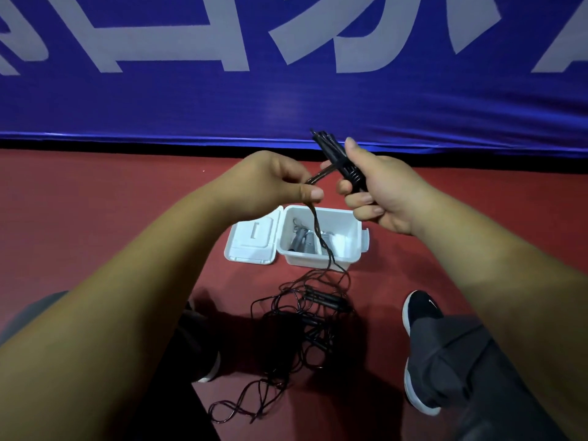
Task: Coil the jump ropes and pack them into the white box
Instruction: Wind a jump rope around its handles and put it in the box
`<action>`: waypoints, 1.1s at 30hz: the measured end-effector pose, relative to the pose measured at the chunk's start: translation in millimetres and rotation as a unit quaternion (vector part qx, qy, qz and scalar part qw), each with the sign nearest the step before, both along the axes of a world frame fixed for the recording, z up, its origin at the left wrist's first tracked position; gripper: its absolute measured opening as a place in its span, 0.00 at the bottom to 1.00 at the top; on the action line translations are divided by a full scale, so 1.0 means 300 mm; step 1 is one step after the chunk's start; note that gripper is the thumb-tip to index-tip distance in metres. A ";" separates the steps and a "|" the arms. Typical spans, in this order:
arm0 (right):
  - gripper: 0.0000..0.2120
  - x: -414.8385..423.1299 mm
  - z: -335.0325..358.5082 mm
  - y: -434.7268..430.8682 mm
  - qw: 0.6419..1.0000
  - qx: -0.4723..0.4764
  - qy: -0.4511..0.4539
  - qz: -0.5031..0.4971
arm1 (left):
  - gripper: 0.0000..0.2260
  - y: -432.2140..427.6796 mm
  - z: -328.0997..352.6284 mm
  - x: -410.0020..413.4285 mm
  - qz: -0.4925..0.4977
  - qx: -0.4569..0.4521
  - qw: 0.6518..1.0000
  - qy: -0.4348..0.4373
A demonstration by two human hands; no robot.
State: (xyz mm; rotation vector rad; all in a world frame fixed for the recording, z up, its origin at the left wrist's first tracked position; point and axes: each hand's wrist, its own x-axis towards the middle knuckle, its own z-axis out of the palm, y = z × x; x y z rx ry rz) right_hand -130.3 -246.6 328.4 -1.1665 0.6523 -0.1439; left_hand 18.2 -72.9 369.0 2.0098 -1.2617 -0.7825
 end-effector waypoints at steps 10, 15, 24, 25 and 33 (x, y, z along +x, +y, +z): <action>0.22 -0.007 0.025 0.015 0.999 -0.028 -0.004 0.033 | 0.15 0.035 -0.053 0.026 -0.082 0.086 0.993 -0.001; 0.11 -0.010 0.046 0.027 0.999 -0.005 -0.002 0.048 | 0.02 0.021 -0.098 0.019 -0.078 0.123 0.989 -0.024; 0.09 -0.012 0.061 0.060 0.991 -0.017 -0.013 0.130 | 0.07 0.024 -0.154 0.046 -0.059 0.144 0.987 -0.034; 0.09 -0.012 0.061 0.064 0.990 -0.019 -0.011 0.142 | 0.07 0.023 -0.155 0.054 -0.053 0.148 0.987 -0.034; 0.09 -0.035 0.058 0.101 0.968 -0.031 0.025 0.246 | 0.07 -0.011 -0.171 0.093 -0.002 0.090 0.989 -0.121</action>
